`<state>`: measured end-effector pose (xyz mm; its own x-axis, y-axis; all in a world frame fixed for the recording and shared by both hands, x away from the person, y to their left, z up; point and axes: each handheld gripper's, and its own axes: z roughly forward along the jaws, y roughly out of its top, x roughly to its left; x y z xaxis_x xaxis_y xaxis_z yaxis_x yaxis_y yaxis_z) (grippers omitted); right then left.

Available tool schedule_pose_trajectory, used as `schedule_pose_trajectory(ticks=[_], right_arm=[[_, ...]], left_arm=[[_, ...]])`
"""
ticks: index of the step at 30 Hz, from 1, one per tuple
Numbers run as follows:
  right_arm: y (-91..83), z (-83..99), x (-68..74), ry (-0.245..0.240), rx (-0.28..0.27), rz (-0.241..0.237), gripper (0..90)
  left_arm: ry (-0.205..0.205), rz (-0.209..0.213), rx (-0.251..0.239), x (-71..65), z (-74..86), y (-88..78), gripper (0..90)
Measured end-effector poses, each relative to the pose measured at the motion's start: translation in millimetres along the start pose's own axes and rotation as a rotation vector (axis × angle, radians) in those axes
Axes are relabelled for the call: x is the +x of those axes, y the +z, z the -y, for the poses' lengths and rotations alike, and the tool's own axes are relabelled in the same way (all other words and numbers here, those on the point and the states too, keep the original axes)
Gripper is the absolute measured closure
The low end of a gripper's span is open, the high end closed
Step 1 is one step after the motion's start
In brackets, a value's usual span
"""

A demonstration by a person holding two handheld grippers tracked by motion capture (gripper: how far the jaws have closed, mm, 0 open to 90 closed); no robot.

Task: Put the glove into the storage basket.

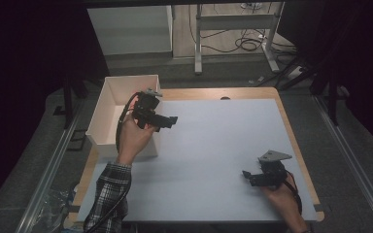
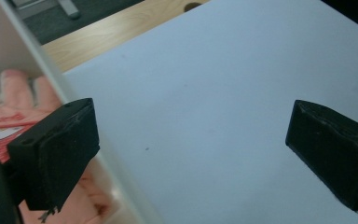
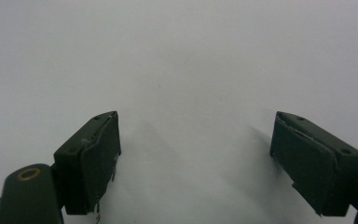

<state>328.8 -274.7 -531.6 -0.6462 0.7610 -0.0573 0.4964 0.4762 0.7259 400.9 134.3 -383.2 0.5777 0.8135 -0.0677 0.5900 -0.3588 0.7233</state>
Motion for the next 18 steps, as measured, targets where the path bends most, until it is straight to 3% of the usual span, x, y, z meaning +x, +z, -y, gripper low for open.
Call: schedule_pose_trajectory(ticks=[9, 11, 18], right_arm=[[-0.1, -0.1, 0.0, -0.001, 0.002, 0.000, 16.4], [-0.1, 0.0, -0.1, -0.001, 0.002, 0.000, 16.4], [-0.3, -0.1, 0.1, 0.002, 0.002, 0.000, 16.4]], left_arm=[[0.069, 0.074, -0.006, -33.4, 1.9, 15.0, 2.7], [0.086, 0.101, -0.010, -44.0, 5.5, 22.9, 2.6], [0.135, 0.138, -0.013, -64.6, 17.6, 39.9, 2.4]])
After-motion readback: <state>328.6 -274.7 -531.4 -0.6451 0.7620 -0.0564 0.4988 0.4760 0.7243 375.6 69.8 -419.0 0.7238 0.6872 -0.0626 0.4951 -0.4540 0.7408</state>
